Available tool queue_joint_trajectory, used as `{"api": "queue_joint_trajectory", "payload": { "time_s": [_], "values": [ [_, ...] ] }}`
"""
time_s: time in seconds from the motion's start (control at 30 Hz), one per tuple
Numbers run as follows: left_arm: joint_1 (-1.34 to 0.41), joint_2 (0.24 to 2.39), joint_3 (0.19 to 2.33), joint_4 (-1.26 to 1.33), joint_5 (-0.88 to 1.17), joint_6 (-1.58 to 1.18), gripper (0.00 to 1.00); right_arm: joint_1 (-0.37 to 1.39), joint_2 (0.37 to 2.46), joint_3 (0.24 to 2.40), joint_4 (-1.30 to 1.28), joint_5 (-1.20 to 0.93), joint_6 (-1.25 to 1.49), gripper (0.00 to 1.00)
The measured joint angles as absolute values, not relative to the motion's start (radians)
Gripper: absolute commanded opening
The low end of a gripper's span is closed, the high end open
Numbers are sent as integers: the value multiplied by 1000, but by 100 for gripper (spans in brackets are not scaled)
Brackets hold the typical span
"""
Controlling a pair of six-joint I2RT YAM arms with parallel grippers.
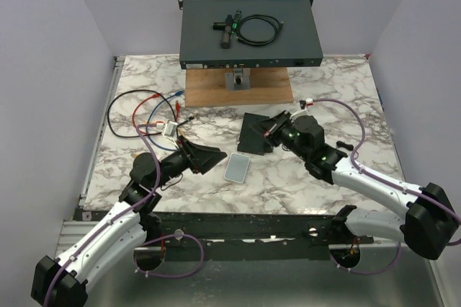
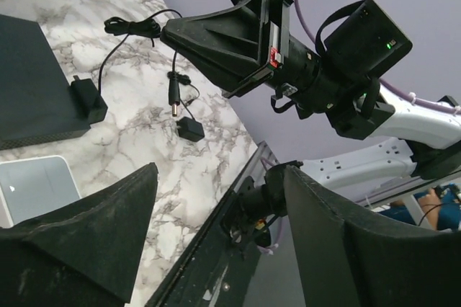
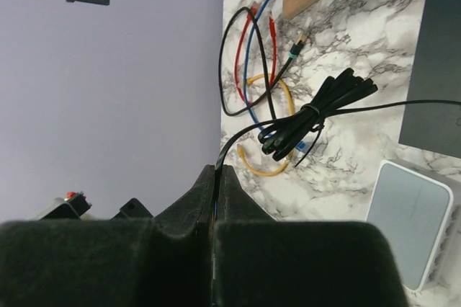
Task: Insert the plug into the switch port
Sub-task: Pick up the connector from the center of the board.
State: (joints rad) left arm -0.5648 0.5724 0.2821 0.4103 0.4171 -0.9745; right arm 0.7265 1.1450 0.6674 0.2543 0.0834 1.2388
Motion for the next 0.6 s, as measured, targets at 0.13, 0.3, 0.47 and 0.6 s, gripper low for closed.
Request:
{"api": "queue_joint_trajectory", "payload": {
  "time_s": [0.13, 0.3, 0.47, 0.6],
  "values": [
    [-565, 613, 282, 420, 417, -1013, 62, 750, 1167, 667, 286, 83, 1246, 1],
    [-565, 692, 282, 425, 422, -1058, 62, 793, 1192, 667, 319, 84, 1249, 1],
    [-565, 743, 282, 428, 425, -1088, 60, 818, 1215, 668, 348, 84, 1249, 1],
    [-565, 754, 282, 435, 425, -1101, 58, 830, 1233, 669, 361, 84, 1249, 1]
  ]
}}
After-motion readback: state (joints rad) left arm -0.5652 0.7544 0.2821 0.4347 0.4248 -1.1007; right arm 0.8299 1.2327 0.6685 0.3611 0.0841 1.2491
